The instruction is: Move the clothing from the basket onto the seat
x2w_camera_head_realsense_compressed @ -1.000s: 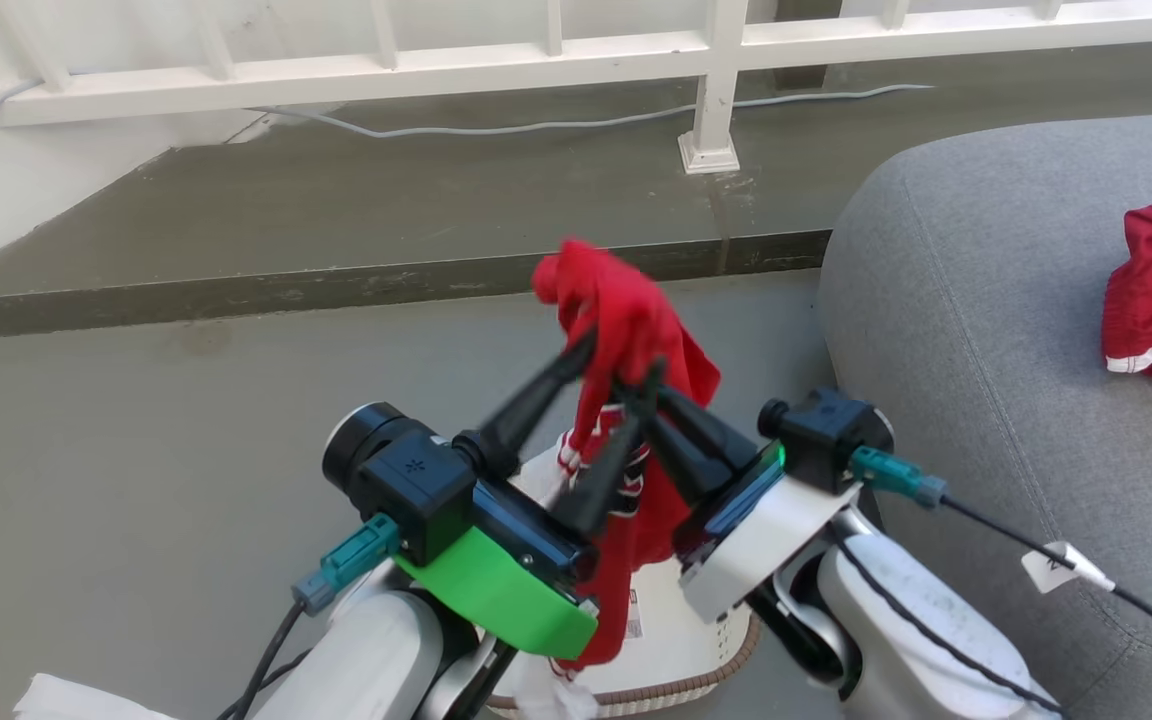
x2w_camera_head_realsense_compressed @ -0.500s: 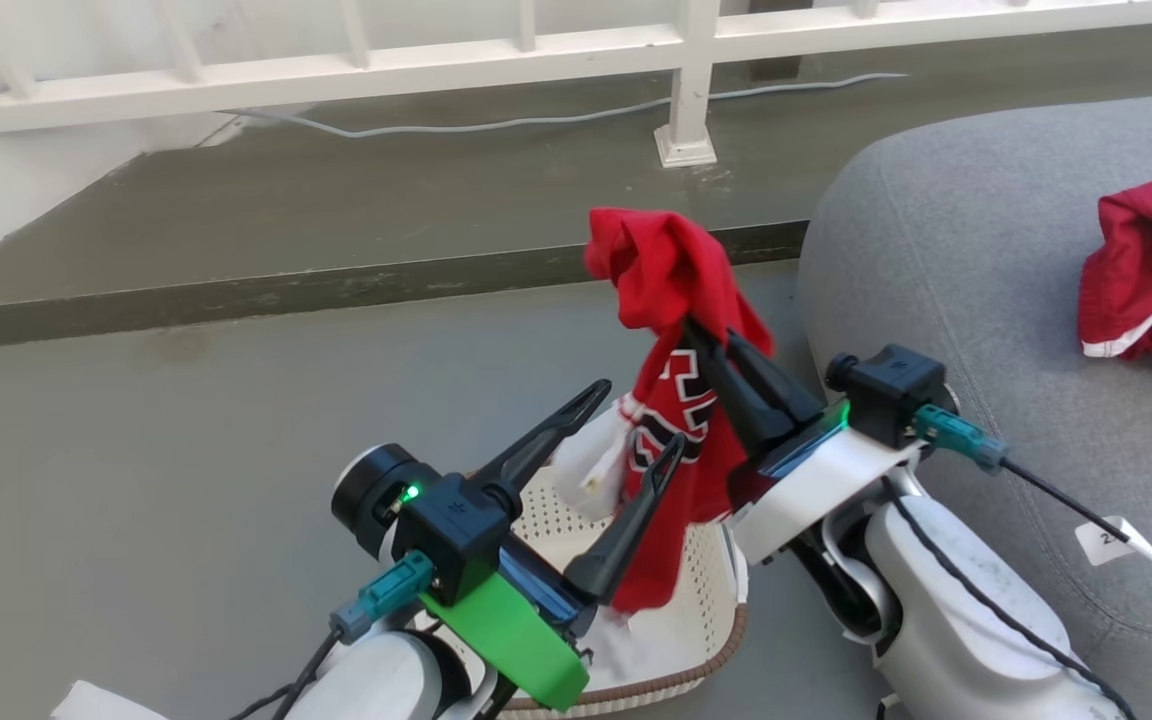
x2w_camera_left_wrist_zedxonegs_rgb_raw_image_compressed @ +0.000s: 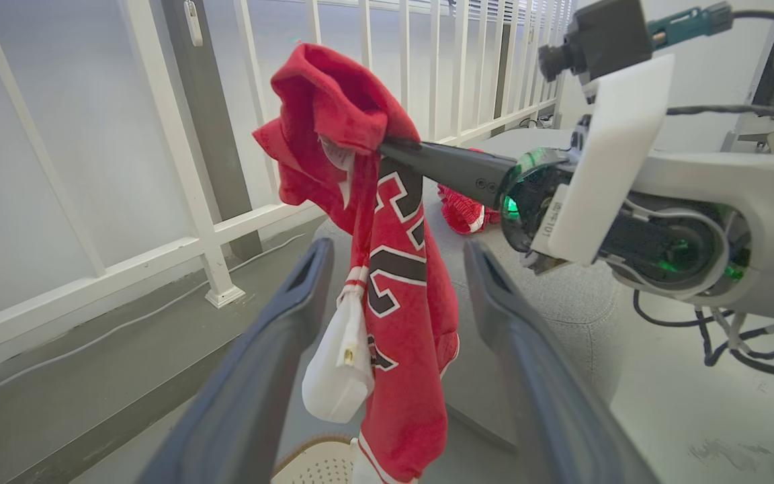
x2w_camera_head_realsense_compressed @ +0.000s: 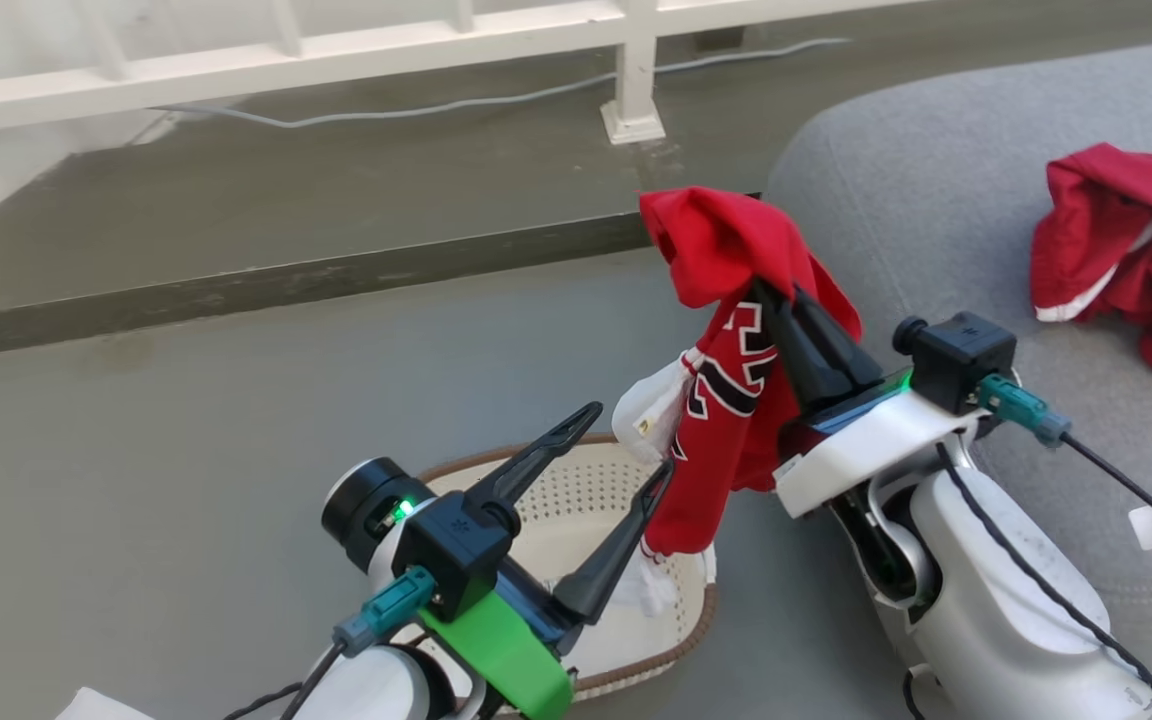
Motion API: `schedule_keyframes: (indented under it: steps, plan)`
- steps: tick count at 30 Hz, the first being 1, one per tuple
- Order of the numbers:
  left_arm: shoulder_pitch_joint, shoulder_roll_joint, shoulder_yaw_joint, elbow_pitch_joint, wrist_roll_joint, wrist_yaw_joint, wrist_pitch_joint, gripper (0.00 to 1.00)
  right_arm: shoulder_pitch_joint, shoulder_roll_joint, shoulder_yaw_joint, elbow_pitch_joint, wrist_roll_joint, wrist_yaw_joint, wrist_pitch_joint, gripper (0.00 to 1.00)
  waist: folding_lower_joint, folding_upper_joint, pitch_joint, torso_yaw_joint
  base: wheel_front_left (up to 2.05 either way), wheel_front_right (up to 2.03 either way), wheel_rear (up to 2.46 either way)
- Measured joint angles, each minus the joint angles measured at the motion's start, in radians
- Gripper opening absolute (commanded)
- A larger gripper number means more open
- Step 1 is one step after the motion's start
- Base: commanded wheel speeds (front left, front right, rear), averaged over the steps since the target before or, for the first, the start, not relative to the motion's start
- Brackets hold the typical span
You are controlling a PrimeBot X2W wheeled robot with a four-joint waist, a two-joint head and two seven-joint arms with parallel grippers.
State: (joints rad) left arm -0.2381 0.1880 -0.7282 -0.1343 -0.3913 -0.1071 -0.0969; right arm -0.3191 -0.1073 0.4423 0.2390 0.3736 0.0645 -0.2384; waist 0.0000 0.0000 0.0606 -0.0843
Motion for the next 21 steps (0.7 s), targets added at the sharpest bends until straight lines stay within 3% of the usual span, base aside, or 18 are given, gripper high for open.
schedule_keyframes:
  steps: [21]
  plan:
    - [0.014,0.028,0.002,0.000,0.040,0.002,0.035,1.00,0.000,-0.003,-0.088,-0.008,0.016,-0.024,-0.011,0.00,0.0000,0.0000,0.085,-0.141,0.00,0.00,0.00]
